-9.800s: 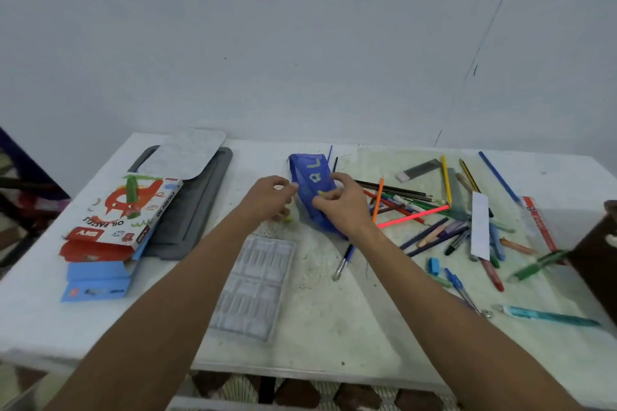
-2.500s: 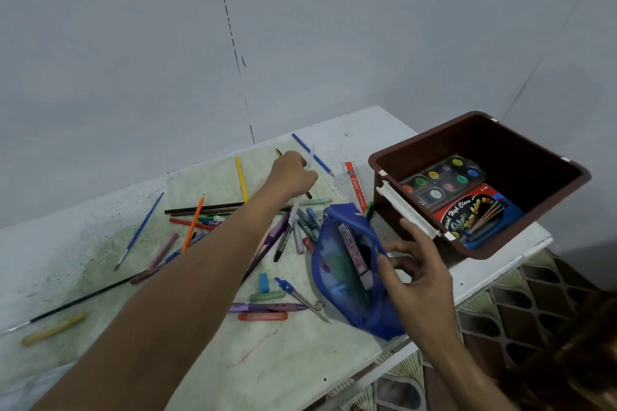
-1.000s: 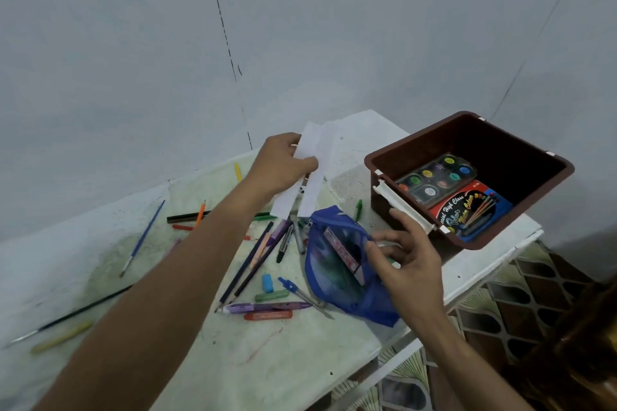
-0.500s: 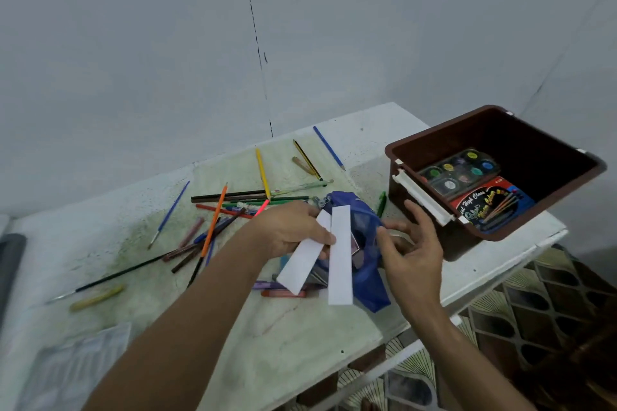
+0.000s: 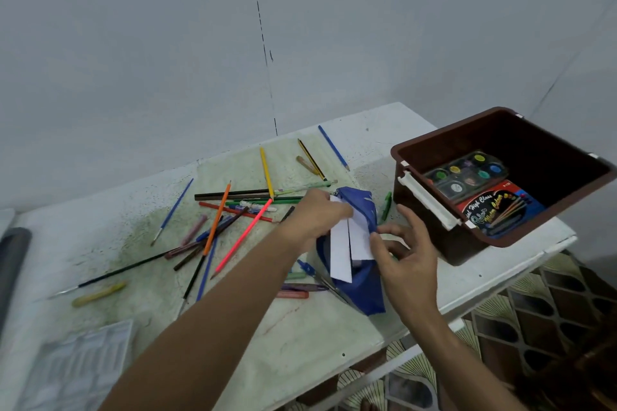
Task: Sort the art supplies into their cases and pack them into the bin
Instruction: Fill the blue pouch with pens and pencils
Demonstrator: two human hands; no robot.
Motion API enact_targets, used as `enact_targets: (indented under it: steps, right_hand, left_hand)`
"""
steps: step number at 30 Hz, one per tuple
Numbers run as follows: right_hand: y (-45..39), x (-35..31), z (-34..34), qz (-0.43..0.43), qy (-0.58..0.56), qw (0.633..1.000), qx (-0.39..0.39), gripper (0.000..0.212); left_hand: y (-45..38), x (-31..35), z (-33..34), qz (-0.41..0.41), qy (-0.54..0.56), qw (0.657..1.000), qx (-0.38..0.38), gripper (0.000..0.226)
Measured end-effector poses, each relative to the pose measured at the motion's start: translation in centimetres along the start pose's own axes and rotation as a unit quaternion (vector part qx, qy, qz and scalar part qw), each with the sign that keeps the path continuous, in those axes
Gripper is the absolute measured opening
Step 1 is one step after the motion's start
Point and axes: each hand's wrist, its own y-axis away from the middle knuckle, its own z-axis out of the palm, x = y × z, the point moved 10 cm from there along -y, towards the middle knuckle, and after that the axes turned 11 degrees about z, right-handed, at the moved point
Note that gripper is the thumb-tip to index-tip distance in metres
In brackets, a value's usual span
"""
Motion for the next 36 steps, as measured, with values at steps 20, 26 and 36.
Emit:
enact_targets:
  steps: [20,26,36]
  right_hand:
    - [-0.6,1.1,-1.9,0.04,0.017,0.998,0.038,0.049]
    - [-0.3,0.8,-1.1,0.045,0.026,0.999,0.014,0.052]
    - [-0.6,0.4,-0.9,0.054,-0.008,0.998,-0.003,0.053]
  left_hand:
    - [5.2,-3.6,-2.2,0.074,-0.473,0.878,-0.011,0.048]
    - [4.5,-2.9,-1.8,0.081,-0.455,0.886,-0.041,0.044]
    - [0.6,0.1,-0.5,0.125,-0.162,0.978,-0.044,0.027]
